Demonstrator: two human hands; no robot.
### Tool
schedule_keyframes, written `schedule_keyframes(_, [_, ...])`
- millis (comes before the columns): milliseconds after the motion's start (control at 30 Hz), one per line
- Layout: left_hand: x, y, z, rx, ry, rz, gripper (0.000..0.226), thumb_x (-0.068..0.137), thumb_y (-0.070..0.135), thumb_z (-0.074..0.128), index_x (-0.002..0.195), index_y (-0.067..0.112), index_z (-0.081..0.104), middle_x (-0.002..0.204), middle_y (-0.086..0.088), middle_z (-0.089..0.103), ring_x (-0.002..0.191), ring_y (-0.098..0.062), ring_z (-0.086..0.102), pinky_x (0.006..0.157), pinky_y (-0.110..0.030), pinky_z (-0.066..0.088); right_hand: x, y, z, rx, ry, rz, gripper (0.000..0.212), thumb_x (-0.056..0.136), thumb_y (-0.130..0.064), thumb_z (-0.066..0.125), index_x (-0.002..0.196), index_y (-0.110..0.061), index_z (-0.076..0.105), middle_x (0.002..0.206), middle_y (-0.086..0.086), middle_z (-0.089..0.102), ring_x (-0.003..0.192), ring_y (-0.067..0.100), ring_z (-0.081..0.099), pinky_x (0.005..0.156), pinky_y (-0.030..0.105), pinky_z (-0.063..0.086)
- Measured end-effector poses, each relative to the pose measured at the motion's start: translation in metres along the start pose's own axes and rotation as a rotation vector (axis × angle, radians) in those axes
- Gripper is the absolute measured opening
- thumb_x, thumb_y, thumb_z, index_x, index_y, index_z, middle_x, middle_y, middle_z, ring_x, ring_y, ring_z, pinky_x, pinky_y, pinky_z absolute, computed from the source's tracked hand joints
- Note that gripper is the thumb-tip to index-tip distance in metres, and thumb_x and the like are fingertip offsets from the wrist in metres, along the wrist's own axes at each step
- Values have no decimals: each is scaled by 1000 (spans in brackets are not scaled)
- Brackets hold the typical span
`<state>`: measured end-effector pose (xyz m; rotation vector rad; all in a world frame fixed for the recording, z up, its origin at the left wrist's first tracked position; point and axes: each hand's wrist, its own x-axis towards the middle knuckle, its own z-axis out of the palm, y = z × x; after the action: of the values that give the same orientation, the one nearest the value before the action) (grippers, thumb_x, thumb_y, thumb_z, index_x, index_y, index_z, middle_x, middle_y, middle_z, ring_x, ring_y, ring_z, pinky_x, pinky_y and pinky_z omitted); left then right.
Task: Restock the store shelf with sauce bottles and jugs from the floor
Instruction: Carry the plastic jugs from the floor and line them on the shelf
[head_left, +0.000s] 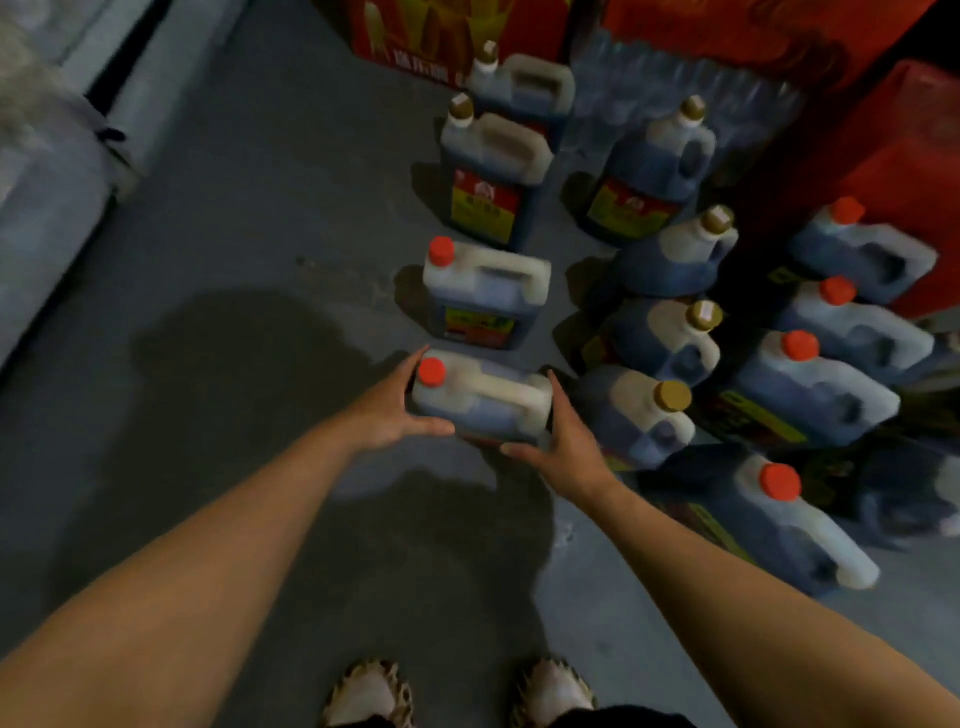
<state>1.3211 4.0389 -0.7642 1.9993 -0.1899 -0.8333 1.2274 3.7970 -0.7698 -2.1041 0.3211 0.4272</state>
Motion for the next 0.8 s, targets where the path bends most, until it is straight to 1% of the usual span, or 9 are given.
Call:
schedule_keyframes(67, [13, -12, 0, -6, -9, 58, 120, 54, 27, 97, 152, 11, 29, 140, 3, 50, 130, -3, 48, 104, -14, 37, 14, 17, 5, 49, -34, -41, 108, 76, -27, 89, 158, -19, 20, 155, -4, 37, 144, 10, 33, 114, 21, 33])
schedule_keyframes(167, [20, -22, 2, -68, -8, 100, 95, 65, 5, 91, 144, 15, 39, 125, 14, 56, 104, 21, 55, 89, -4, 42, 24, 39, 14, 108, -67, -47, 102, 77, -24, 88, 156, -24, 24, 151, -8, 40, 142, 13, 36, 115, 34, 37])
schedule_keyframes(267, [18, -25, 6, -106, 14, 105, 77, 69, -6, 85, 124, 32, 45, 119, 16, 57, 97, 24, 55, 84, -3, 43, 22, 50, 23, 168, -80, -3, 97, 83, -19, 84, 158, -25, 22, 147, -8, 43, 142, 19, 39, 112, 39, 43])
schedule_keyframes(333, [19, -25, 8, -100, 23, 115, 79, 63, 1, 90, 115, 40, 45, 119, 15, 57, 97, 25, 54, 86, -3, 43, 22, 53, 26, 218, -77, -2, 95, 85, -23, 82, 158, -28, 23, 149, -8, 43, 143, 19, 39, 115, 44, 41])
schedule_keyframes(400, [19, -28, 10, -108, 41, 130, 79, 57, 9, 90, 114, 41, 44, 118, 15, 57, 96, 25, 54, 87, -3, 43, 22, 54, 27, 250, -86, 13, 91, 86, -23, 79, 158, -29, 23, 148, -12, 41, 141, 13, 36, 117, 39, 36])
schedule_keyframes(500, [20, -30, 12, -160, 48, 141, 82, 61, 1, 92, 121, 34, 45, 121, 5, 60, 96, 21, 57, 87, -7, 46, 23, 59, 27, 298, -84, 29, 88, 88, -18, 77, 157, -29, 23, 144, -15, 37, 135, 6, 32, 113, 30, 32])
schedule_keyframes(600, [18, -26, 15, -251, 38, 119, 82, 49, 28, 91, 120, 34, 50, 121, 8, 63, 104, 6, 61, 93, -20, 51, 25, 58, 21, 389, -110, 53, 86, 88, -15, 76, 156, -29, 26, 138, -18, 37, 131, 5, 31, 107, 25, 32])
schedule_keyframes(733, [14, -32, 24, -438, 78, 39, 92, 50, 39, 92, 133, 22, 54, 128, -5, 66, 121, -21, 62, 105, -47, 48, 15, 58, 24, 485, -133, 132, 84, 75, -46, 87, 148, -37, 46, 142, -13, 55, 137, 14, 46, 112, 37, 42])
schedule_keyframes(800, [10, -37, 27, -527, 110, -26, 93, 52, 47, 94, 132, 16, 57, 125, -9, 69, 118, -29, 64, 105, -53, 47, 8, 62, 33, 514, -160, 159, 63, 78, -48, 83, 135, -35, 60, 135, -7, 66, 129, 18, 59, 109, 43, 48])
